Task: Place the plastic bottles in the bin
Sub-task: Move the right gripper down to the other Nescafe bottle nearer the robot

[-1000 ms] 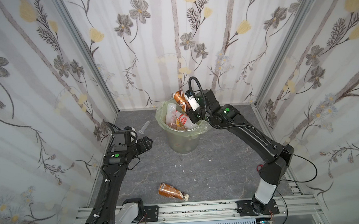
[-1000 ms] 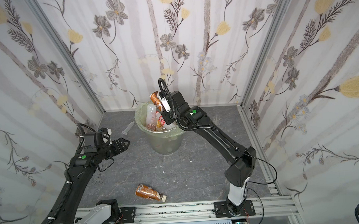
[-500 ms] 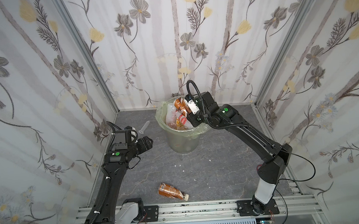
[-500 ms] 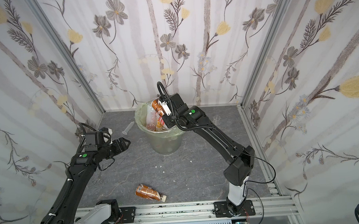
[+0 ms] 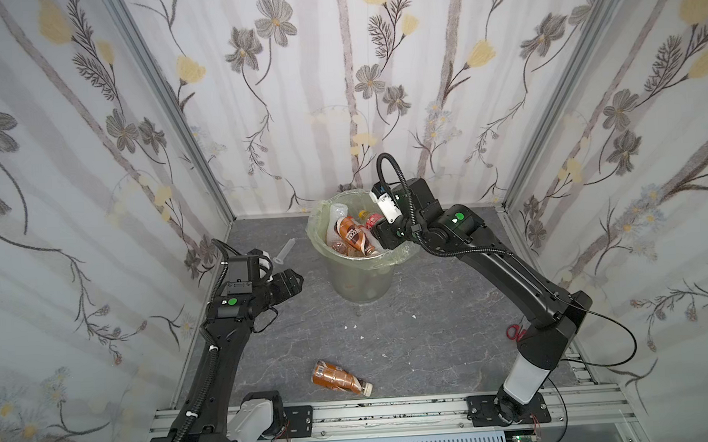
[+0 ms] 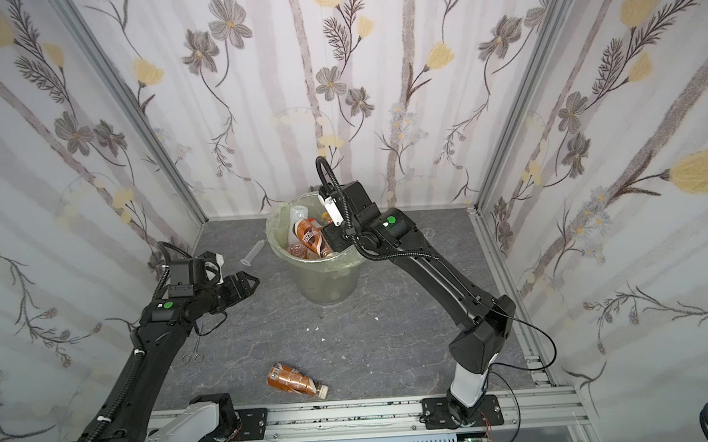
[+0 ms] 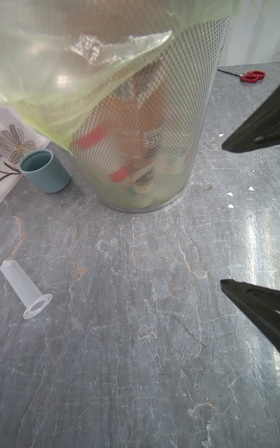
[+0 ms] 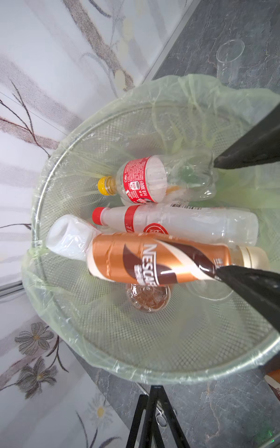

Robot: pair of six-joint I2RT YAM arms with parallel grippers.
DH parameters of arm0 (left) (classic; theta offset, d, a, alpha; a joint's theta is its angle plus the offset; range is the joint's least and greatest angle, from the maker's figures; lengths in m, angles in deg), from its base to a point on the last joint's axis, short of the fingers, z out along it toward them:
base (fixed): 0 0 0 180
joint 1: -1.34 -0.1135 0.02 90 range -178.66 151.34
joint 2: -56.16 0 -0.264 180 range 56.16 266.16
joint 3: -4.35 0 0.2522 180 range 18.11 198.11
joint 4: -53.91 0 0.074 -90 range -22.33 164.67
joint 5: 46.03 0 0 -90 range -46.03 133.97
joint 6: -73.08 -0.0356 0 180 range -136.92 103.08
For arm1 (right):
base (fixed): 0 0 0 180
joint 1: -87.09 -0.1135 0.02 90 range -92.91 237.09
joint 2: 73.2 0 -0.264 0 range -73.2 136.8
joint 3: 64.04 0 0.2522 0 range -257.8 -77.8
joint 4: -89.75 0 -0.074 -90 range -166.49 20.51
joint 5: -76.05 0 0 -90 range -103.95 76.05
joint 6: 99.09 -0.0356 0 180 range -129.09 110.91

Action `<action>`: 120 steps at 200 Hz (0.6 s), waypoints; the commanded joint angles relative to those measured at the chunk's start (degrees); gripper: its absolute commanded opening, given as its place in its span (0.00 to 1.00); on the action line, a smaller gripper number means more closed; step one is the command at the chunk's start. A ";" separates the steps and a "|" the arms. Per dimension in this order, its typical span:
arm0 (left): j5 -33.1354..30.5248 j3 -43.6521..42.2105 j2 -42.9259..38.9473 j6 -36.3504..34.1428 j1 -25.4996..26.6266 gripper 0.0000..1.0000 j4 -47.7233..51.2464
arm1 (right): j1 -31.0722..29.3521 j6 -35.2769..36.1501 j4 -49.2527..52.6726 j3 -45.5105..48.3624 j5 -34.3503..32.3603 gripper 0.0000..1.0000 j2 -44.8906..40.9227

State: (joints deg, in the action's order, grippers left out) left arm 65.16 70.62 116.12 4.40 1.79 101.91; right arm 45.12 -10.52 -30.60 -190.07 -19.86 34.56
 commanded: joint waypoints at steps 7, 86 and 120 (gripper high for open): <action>0.42 0.66 0.67 -0.84 0.01 0.85 -0.56 | -1.13 1.65 -3.81 4.36 2.73 0.65 -3.92; -3.01 0.69 4.74 -1.85 0.02 0.85 -1.11 | -17.00 3.19 -16.02 32.94 2.24 0.81 -19.43; -3.91 0.77 7.83 -1.16 -0.01 0.85 -3.30 | -21.88 -1.02 -19.61 38.57 5.37 0.81 -17.15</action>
State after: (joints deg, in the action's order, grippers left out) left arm 62.56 70.82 122.68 2.96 1.79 101.27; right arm 25.84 -8.51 -44.06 -154.49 -16.74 15.70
